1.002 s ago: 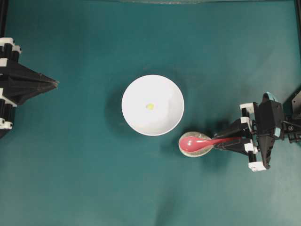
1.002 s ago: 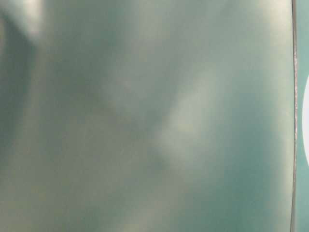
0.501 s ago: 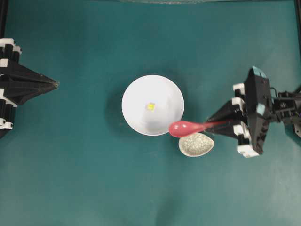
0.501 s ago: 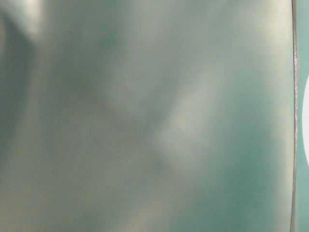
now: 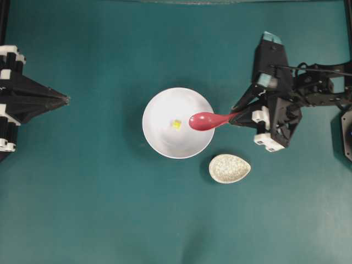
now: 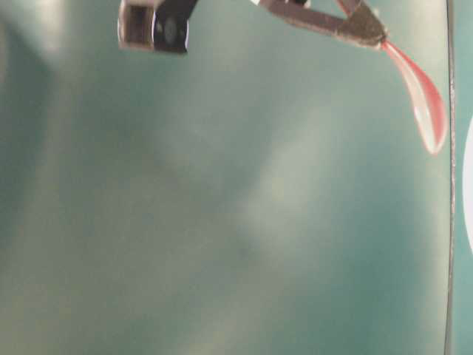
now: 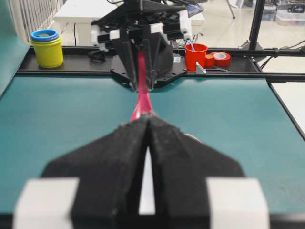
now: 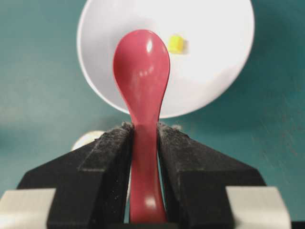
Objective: Scoop the yellow hexagonal prism block from the bowl with a spoon using the right arm.
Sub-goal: 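Lift the red spoon and carry it over the white bowl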
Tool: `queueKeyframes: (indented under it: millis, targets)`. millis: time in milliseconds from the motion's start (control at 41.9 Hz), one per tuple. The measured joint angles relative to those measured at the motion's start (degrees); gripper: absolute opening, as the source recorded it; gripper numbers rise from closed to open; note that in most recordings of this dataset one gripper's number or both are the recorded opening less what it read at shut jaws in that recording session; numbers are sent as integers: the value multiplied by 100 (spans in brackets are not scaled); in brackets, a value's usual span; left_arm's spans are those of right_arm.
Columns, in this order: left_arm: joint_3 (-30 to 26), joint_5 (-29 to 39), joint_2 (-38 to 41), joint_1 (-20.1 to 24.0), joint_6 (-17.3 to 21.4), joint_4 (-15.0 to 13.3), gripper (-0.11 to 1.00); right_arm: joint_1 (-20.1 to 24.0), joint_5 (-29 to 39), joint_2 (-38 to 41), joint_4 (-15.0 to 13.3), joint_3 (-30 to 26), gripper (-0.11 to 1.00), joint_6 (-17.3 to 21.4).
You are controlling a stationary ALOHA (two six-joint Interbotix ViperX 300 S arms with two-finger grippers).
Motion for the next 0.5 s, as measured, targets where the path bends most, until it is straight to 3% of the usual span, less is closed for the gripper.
queueKeyframes:
  millis: [286, 501]
  targets:
    - [0, 0, 0, 0, 0, 0, 0, -185, 905, 712, -18, -668, 24, 9]
    - [0, 9, 0, 0, 0, 0, 0, -202, 1380, 1125, -237, -1081, 24, 18]
